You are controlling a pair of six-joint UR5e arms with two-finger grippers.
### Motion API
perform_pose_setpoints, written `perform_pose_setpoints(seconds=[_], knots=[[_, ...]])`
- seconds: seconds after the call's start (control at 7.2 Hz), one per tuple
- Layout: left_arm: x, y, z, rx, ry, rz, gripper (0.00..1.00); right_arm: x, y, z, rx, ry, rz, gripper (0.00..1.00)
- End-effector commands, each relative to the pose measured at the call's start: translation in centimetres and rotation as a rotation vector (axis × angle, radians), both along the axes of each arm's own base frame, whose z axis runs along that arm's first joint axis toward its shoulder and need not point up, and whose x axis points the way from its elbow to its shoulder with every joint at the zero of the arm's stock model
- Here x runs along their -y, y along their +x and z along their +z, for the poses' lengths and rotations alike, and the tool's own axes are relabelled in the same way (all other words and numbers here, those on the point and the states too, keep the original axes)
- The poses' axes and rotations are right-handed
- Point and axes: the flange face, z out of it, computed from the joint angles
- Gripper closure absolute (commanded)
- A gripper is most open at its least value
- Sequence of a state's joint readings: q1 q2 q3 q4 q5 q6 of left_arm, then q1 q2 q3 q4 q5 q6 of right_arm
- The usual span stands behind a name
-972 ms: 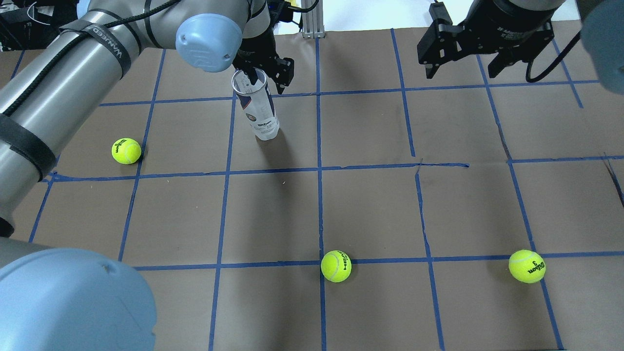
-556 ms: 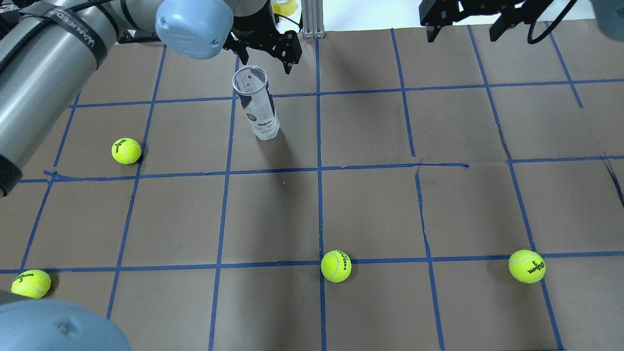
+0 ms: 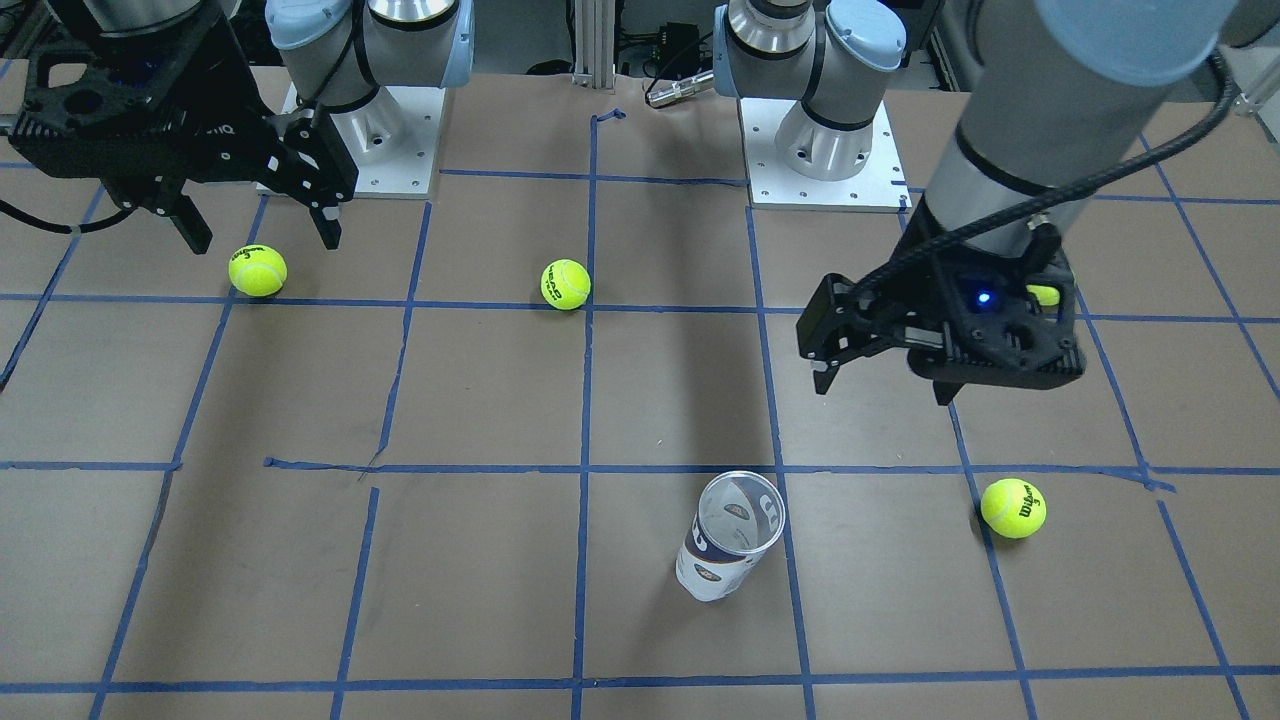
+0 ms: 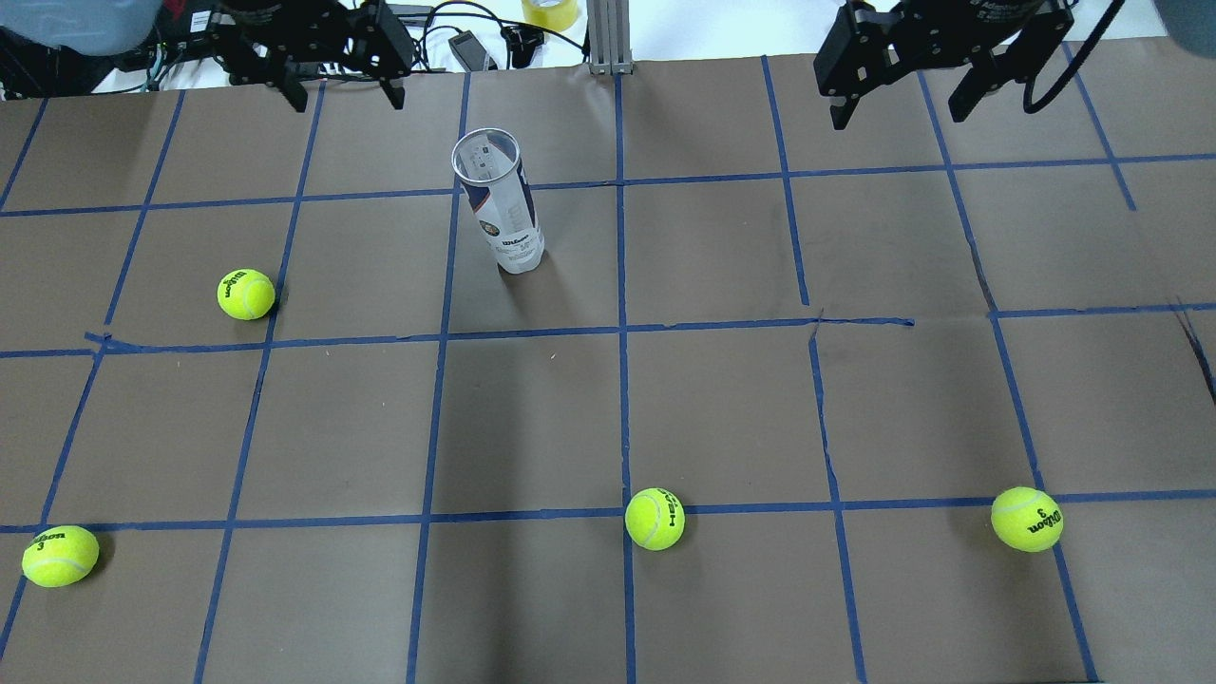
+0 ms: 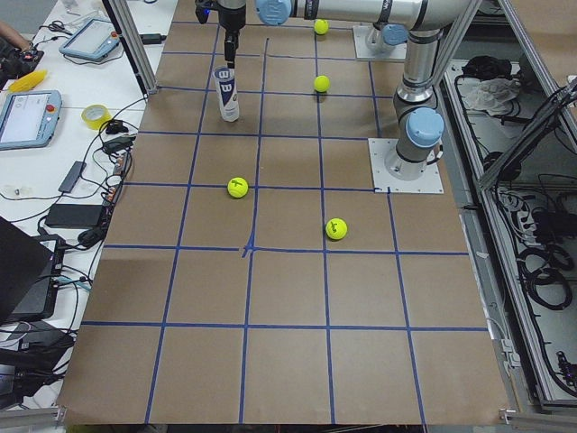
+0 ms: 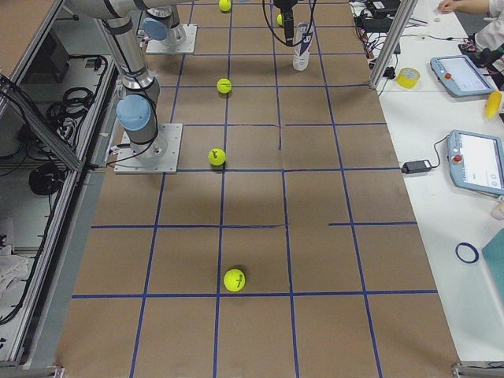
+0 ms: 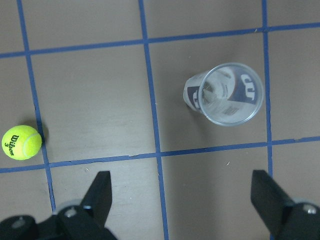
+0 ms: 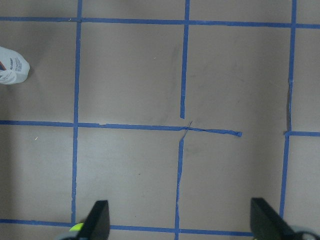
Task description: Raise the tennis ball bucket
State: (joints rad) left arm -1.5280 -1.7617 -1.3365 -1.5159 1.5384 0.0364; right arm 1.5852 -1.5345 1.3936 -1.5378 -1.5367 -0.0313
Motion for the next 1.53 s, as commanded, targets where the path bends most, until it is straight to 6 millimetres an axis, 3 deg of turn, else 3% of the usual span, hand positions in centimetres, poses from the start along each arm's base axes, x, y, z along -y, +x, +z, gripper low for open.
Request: perform_pose_setpoints(seconds=[0.0,0.14,0.42,0.69,1.39], knots=[[-2.3,1.6,0.4,0.084,0.003,0.034,0.00,-0.1,0.0,-0.3,0.000,0.013,0.000,0.00],[-2.8,1.8,-0.6,0.079,0.029,0.024,0.00,-0.1,-0.1,-0.3,-0.001,0.016,-0.007,0.00],[-4.4,2.1,-0.8,0.084,0.039,0.028,0.00,-0.5,-0.1,-0.8,-0.005,0.057,-0.012,0.00],[-6.6,1.8,0.7,0.067,0.065,0.018,0.00,-0.5,-0.3,-0.8,-0.011,0.059,-0.017,0.00],[-7.3,1.5,1.1,0.033,0.068,0.004,0.00,-0.5,-0.5,-1.1,-0.020,0.071,-0.004,0.00]])
